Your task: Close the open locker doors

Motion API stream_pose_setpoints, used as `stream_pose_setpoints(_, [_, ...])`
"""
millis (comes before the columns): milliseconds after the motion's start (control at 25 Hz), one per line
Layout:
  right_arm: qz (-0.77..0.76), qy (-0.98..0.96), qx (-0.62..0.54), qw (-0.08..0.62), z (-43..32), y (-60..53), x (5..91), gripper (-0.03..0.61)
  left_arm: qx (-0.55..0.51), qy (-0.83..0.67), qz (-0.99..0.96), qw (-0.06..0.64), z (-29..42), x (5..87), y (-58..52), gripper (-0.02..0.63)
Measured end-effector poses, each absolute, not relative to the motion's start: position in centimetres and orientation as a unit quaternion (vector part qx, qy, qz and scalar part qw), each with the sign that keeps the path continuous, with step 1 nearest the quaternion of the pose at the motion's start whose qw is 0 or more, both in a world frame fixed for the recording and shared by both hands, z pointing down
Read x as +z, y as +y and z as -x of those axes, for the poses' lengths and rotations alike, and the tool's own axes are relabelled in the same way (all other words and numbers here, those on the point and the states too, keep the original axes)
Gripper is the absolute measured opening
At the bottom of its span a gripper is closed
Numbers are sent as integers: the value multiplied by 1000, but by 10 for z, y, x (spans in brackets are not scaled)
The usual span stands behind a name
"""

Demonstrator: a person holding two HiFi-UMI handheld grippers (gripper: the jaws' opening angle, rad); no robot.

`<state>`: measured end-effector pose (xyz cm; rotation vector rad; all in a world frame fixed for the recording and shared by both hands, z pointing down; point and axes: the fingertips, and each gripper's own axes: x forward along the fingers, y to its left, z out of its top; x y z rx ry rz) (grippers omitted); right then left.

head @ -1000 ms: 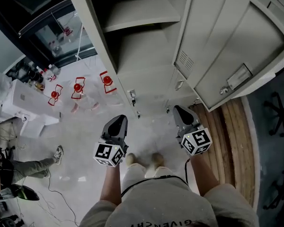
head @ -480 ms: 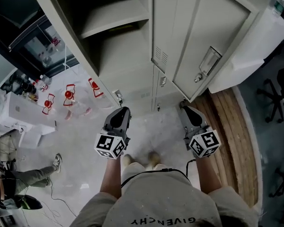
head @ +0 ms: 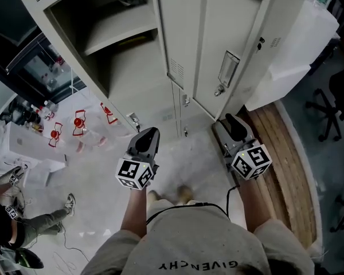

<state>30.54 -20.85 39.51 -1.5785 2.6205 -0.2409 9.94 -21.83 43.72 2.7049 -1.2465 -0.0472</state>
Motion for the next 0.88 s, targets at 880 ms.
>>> stream_pose_setpoints(880, [498, 864, -64, 31, -277, -213, 385, 113, -19, -454, -887, 81, -55, 437, -221, 18])
